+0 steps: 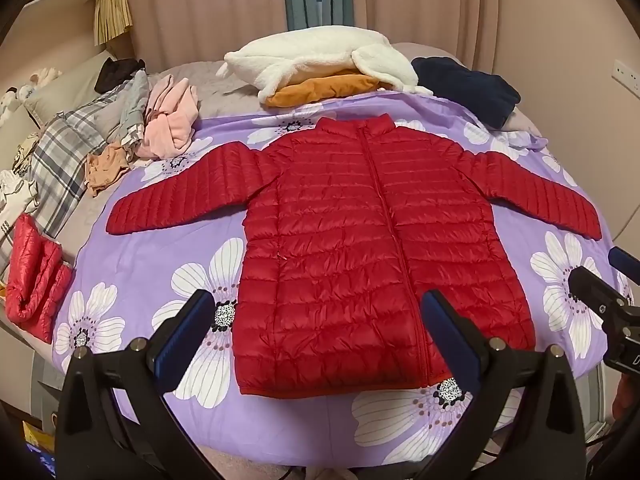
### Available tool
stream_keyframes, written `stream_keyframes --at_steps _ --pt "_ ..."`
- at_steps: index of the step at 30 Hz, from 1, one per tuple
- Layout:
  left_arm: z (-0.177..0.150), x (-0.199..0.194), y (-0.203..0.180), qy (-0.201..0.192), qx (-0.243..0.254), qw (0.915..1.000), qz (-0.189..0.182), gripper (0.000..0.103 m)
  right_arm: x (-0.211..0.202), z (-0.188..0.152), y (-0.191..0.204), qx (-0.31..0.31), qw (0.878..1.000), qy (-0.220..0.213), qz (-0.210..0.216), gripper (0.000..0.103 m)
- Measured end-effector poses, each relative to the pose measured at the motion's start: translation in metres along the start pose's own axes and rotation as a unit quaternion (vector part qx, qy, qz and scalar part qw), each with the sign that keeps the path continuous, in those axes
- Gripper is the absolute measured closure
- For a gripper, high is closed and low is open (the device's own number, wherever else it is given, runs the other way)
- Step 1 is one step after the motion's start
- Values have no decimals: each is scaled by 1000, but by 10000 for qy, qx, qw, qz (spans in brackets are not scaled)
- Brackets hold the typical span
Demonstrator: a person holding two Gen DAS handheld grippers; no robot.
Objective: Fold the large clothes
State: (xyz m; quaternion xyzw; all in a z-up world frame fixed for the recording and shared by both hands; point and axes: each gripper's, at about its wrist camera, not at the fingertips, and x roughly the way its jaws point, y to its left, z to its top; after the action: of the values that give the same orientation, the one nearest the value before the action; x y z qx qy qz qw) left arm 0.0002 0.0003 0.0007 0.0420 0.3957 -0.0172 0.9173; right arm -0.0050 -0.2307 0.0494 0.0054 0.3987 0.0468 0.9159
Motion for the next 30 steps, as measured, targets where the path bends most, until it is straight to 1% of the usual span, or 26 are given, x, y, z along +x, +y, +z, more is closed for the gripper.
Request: stream_keyframes --at_steps 5,7,13,24,30 --pt "-1 -1 0 -30 29 10000 6 0 -2 -1 0 10 10000 3 0 1" --pt "-1 -3 -7 -37 34 10000 3 0 -2 -1 -2 6 10000 7 11 1" --pt "1 -3 -5 -61 47 10000 25 0 -4 0 -2 5 10000 19 13 1" --pt "1 -2 -5 -18 -5 10000 -28 0 -4 -2 -7 11 10000 2 14 1" --pt "-1 -3 -7 -34 78 10000 22 0 -5 -2 -6 30 10000 3 8 1"
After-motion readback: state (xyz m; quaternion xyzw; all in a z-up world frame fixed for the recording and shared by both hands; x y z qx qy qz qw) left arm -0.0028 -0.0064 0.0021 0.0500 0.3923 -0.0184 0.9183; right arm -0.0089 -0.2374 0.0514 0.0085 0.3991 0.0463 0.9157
